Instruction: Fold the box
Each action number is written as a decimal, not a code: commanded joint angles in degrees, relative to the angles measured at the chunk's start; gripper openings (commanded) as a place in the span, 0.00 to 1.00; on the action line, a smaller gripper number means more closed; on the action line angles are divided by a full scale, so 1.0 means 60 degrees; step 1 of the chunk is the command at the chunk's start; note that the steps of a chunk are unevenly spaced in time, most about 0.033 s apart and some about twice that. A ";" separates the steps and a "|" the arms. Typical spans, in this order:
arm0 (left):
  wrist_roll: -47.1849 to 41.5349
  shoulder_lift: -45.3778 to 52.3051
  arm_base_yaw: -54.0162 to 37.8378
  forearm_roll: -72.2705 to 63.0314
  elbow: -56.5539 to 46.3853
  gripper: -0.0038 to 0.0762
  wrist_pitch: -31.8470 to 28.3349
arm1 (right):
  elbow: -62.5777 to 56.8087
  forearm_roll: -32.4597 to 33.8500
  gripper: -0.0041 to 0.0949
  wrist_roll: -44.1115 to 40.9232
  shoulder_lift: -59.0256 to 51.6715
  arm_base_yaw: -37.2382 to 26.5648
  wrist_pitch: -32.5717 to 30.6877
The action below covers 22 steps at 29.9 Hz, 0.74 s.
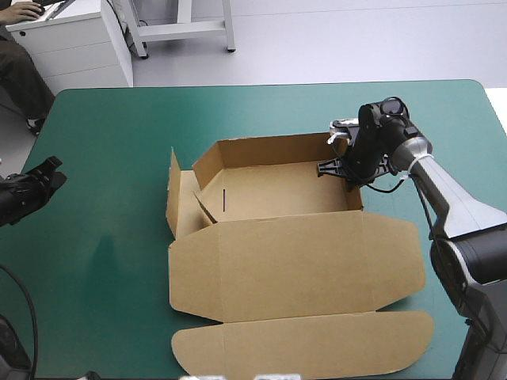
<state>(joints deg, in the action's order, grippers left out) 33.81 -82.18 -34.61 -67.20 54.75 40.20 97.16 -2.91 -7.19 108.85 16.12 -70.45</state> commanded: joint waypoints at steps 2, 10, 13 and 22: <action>0.0235 0.0374 0.0043 -0.0289 0.0222 0.05 0.0232 | 0.1004 -0.0030 0.04 0.0200 -0.1140 0.0007 -0.0232; 0.0275 0.0374 0.0043 0.0047 0.0222 0.05 0.0450 | 0.1511 -0.0283 0.04 0.0379 -0.3058 0.0007 -0.0232; 0.0275 0.0374 0.0043 0.0129 0.0222 0.06 0.0545 | 0.1511 -0.0323 0.04 0.0891 -0.3555 0.0007 -0.0232; 0.1640 0.0374 0.0043 -0.0088 0.0222 0.34 0.1390 | 0.1559 -0.0779 0.04 0.1342 -0.3794 0.0007 -0.0232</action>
<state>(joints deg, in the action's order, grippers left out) 40.90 -82.18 -34.61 -64.30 54.75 46.63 104.57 -4.51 0.00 88.46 16.12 -71.39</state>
